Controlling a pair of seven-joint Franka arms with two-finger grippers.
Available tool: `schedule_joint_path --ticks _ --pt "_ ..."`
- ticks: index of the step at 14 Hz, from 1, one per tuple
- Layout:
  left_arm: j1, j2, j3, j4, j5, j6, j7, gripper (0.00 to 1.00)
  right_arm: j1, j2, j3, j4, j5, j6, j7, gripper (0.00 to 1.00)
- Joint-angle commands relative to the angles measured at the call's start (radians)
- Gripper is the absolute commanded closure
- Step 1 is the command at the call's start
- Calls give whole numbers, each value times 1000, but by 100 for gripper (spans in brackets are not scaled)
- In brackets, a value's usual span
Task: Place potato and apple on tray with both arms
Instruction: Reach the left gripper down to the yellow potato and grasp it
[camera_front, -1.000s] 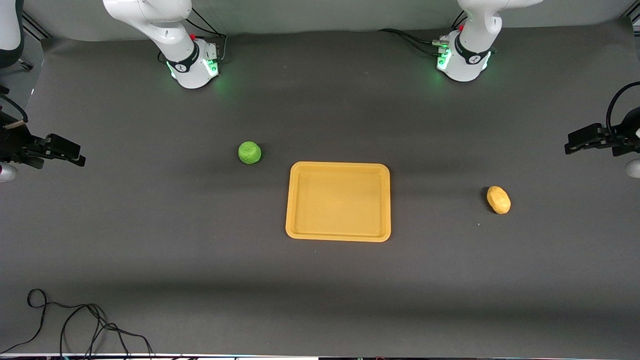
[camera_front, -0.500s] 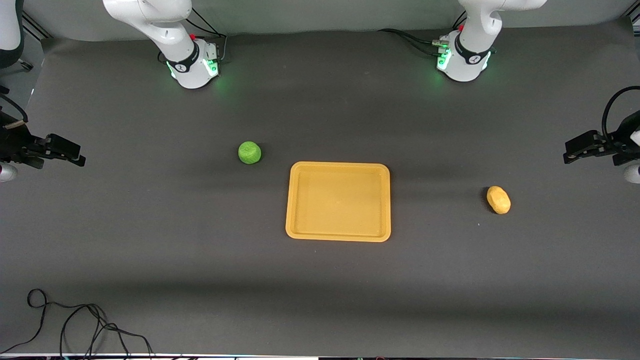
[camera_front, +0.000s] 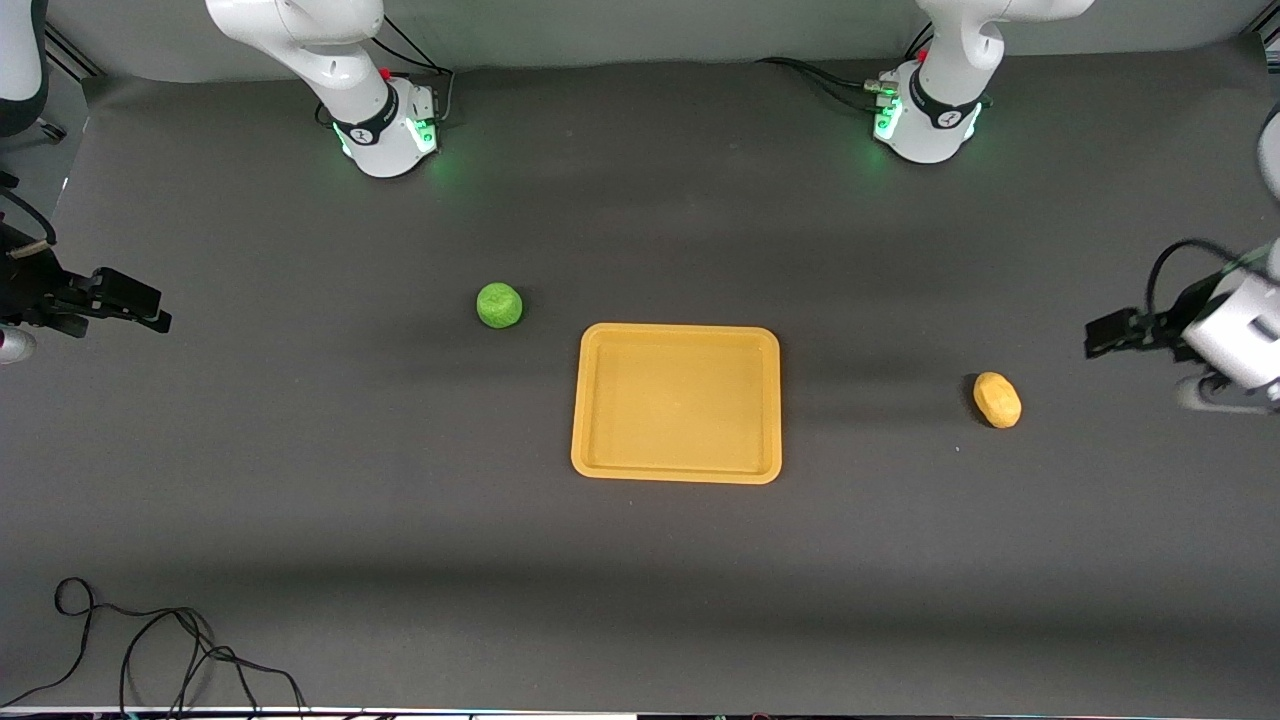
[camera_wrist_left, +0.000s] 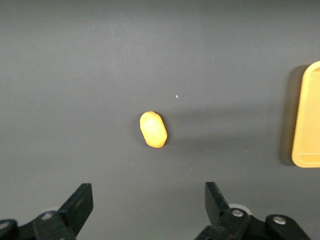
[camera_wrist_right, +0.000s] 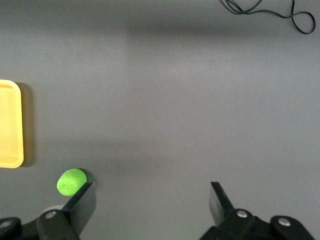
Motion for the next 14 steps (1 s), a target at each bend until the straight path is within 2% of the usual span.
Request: schedule_joint_path --ticks 1,2,3,5,8,10,13,14 --pt "13 84 13 -15 -56 46 60 4 2 5 1 11 -5 -14 -17 0" --pt "12 117 13 -20 -61 71 58 11 2 5 1 8 -5 -14 -17 0" --pt "9 144 13 -24 -61 95 58 11 4 5 1 3 -5 -14 -19 0" --pt "16 206 13 -53 -61 131 58 2 16 7 1 0 -8 -11 -17 0" --pt "15 229 13 -186 -63 316 19 1 18 5 1 -18 -9 -5 -16 0" --pt "24 252 13 -236 -70 384 16 1 22 5 1 -22 -9 -2 -14 0" --pt "30 325 13 -240 -193 438 17 1 27 1 1 -52 -5 7 -4 0" --pt "41 338 13 -241 -210 436 19 1 62 -11 1 -78 -5 21 12 0"
